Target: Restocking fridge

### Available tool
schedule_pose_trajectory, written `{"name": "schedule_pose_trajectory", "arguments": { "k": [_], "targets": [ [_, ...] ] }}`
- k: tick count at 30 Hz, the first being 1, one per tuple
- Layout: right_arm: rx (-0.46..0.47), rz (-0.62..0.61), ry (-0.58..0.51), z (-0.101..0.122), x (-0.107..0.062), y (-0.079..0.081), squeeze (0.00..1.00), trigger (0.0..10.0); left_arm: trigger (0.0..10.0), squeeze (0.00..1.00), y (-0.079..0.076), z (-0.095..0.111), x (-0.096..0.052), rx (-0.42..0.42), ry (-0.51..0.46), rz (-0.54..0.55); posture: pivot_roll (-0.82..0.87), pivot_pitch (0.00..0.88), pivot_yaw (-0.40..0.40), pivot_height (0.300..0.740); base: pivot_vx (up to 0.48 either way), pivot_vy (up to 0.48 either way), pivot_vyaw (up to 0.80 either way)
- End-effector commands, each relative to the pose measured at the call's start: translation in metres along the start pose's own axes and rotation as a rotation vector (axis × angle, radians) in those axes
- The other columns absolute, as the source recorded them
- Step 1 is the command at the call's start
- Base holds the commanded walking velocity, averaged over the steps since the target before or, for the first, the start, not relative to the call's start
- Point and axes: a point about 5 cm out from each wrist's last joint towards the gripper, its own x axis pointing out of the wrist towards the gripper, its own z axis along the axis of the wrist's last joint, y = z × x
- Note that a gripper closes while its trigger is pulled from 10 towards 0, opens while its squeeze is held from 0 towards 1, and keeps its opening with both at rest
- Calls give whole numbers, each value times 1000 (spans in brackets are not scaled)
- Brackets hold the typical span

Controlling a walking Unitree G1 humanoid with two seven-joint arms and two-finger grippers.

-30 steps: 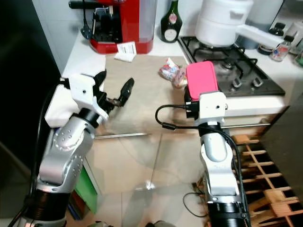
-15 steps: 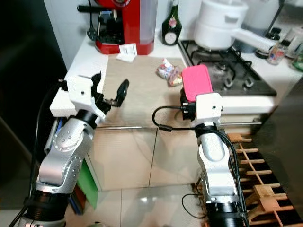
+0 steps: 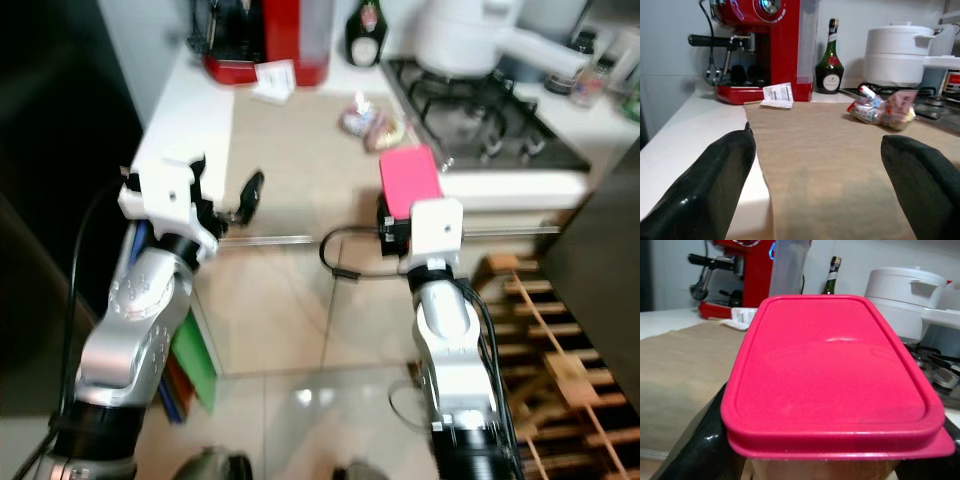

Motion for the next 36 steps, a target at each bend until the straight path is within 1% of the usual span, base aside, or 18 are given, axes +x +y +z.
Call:
{"name": "schedule_pose_trajectory", "arguments": {
  "k": [1, 20, 23, 27, 32, 33, 36],
  "targets": [
    [6, -8, 1, 1, 0, -3, 0, 0, 10000, 0, -3, 2, 2, 7, -8, -9, -12, 0, -13, 740, -266, 0, 0],
    [6, 13, 16, -3, 1, 0, 0, 0, 10000, 0, -6, 2, 4, 16, -14, -13, -21, 0, -14, 740, -259, 0, 0],
    [3, 24, 22, -3, 1, 0, 0, 0, 10000, 0, -6, 1, 4, 8, -15, -12, -21, 0, -14, 740, 0, 0, 0],
    [11, 23, 36, -5, 1, 0, 0, 0, 10000, 0, -5, 0, 5, 5, -10, -14, -26, 0, -7, 740, 0, 0, -630],
    [9, 17, 40, -6, 1, 0, 0, 0, 10000, 0, -2, -4, 6, -28, 11, -24, -29, 0, -2, 740, 0, 0, -800],
    [-2, 13, 40, -7, 0, -1, 0, 0, 10000, 0, 3, -8, 7, -59, 31, -32, -31, 0, 1, 740, 0, 0, -800],
    [-11, 10, 38, -8, 0, -3, 0, 0, 10000, 0, 4, -9, 7, -65, 34, -34, -31, 0, 1, 740, 0, 0, -800]
  ]
}}
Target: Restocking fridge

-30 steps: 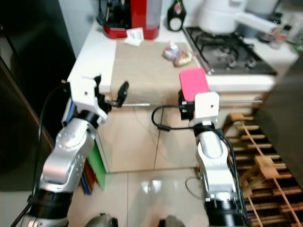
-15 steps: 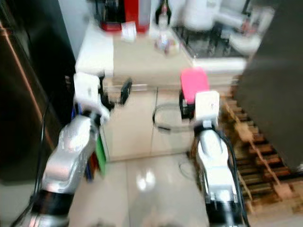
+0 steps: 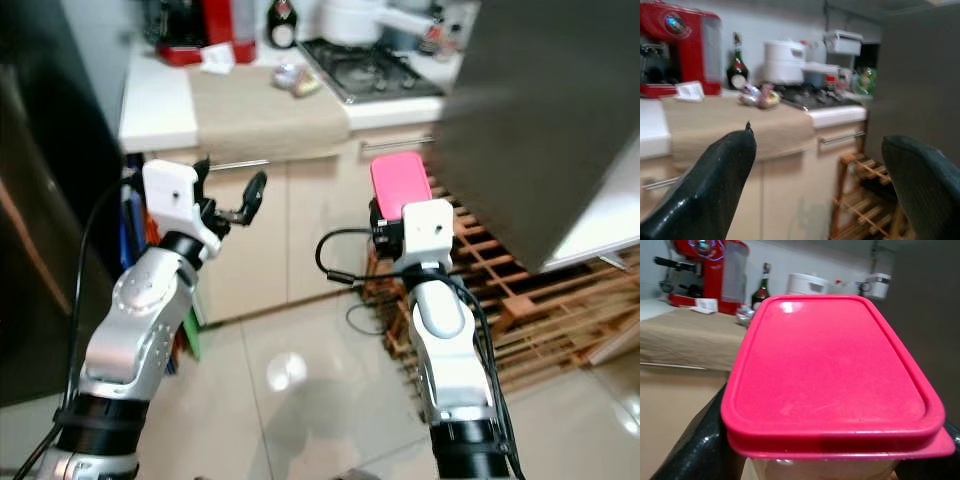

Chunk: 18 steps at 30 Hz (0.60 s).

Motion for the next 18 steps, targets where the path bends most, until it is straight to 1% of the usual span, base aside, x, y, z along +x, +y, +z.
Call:
{"name": "schedule_pose_trajectory", "arguments": {
  "k": [1, 5, 6, 11, 12, 13, 15, 18],
  "targets": [
    [-15, -26, 1, -1, -2, -8, 0, 0, 10000, 0, -5, 0, 4, -18, 5, -41, -31, 0, 5, 740, 0, -480, -800],
    [-10, -40, 6, -4, -3, -9, 0, 0, 10000, 0, -6, 0, 2, -28, -1, -80, -27, 0, 9, 740, 0, -480, -800],
    [-5, -44, 9, -4, -3, -9, 0, 0, 10000, 0, -9, 0, 1, -38, -5, -112, -26, 0, 8, 740, 0, -480, -800],
    [-5, -46, 6, -4, -3, -9, 0, 0, 10000, 0, -15, 0, -1, -51, -8, -166, -26, 0, 8, 740, 0, -480, -800],
    [-5, -48, 5, -4, -2, -9, 0, 0, 10000, 0, -18, -1, -1, -53, 0, -196, -24, 0, 5, 740, 0, -266, -800],
    [-5, -48, 5, -4, -2, -9, 0, 0, 10000, 0, -18, -1, -1, -53, 0, -196, -24, 0, 5, 740, 0, -266, -800],
    [-5, -54, 5, -4, -2, -11, 0, 0, 10000, 0, -18, -2, -1, -54, 5, -198, -25, 0, 2, 740, 0, 0, -800],
    [-6, -62, 5, -4, -2, -12, 0, 0, 10000, 0, -16, -4, 1, -28, 18, -183, -27, 0, 2, 740, 0, 0, -800]
  ]
}}
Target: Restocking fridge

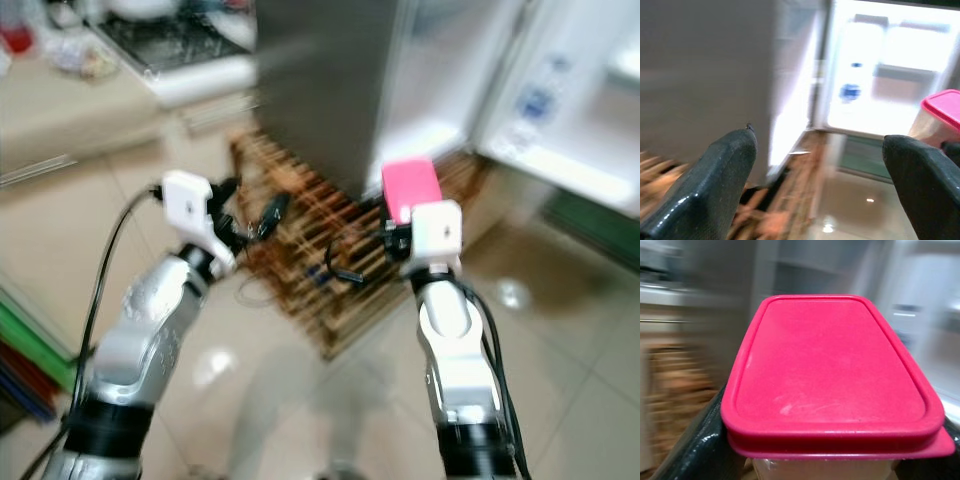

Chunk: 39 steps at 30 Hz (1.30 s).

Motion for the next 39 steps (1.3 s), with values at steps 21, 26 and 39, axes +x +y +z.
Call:
{"name": "schedule_pose_trajectory", "arguments": {
  "k": [21, 26, 39],
  "targets": [
    [-10, -37, 7, -1, 3, -3, 0, 10000, 10000, 0, 18, -8, 2, 18, 41, 148, -41, 0, 11, 740, 194, -268, -229],
    [-12, -37, 12, -2, 3, -2, 0, 10000, 10000, 0, 23, -10, 2, 28, 57, 194, -39, 0, 12, 740, 412, -153, 0],
    [-15, -58, 11, -3, 2, -4, 0, 10000, 10000, 0, 37, -16, -1, 11, 96, 282, -38, 0, 17, 740, 468, 0, 0]
  ]
}}
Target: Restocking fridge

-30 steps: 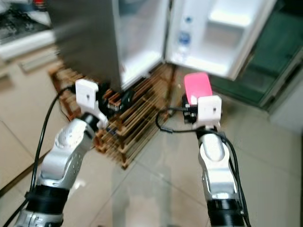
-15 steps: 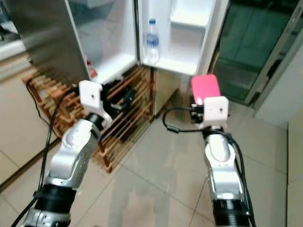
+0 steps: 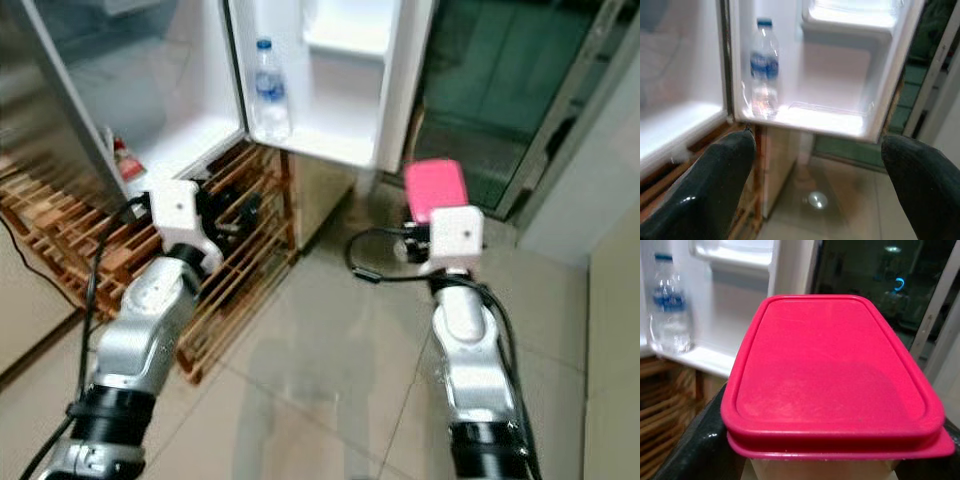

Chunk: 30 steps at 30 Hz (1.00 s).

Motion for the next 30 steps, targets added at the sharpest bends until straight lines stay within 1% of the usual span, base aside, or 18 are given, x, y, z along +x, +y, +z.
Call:
{"name": "schedule_pose_trajectory", "arguments": {
  "k": [1, 6, 14, 20, 24, 26, 29, 30],
  "targets": [
    [11, 26, -20, 5, 2, 10, 0, 10000, 10000, 0, 10, 4, 1, 16, -2, 38, -39, 0, 18, 740, 480, 0, 0],
    [11, 26, -30, 7, 1, 9, 0, 10000, 10000, 0, 14, 3, 3, 23, 10, 61, -41, 0, 22, 740, 464, 0, 0],
    [14, 28, -20, 3, -3, 11, 0, 10000, 10000, 0, 15, 1, 5, 16, 22, 74, -47, 0, 30, 740, 323, 349, 0],
    [15, 36, -16, 3, -3, 12, 0, 10000, 10000, 0, 15, 0, 6, 23, 30, 78, -47, 0, 31, 740, 0, 450, 0],
    [16, 42, -15, 2, -3, 13, 0, 10000, 10000, 0, 9, 0, 7, 60, 29, 45, -45, 0, 31, 740, 0, 453, 0],
    [17, 44, -14, 2, -3, 13, 0, 10000, 10000, 0, 5, 2, 7, 91, 9, 29, -44, 0, 31, 740, 251, 0, 0],
    [17, 44, -14, 2, -3, 13, 0, 10000, 10000, 0, 2, 0, 7, 92, 25, 13, -44, 0, 31, 740, 0, 0, 0],
    [18, 43, -15, 2, -3, 13, 0, 10000, 10000, 0, -1, 1, 7, 85, 25, -9, -46, 0, 31, 740, 0, 0, 0]
  ]
}}
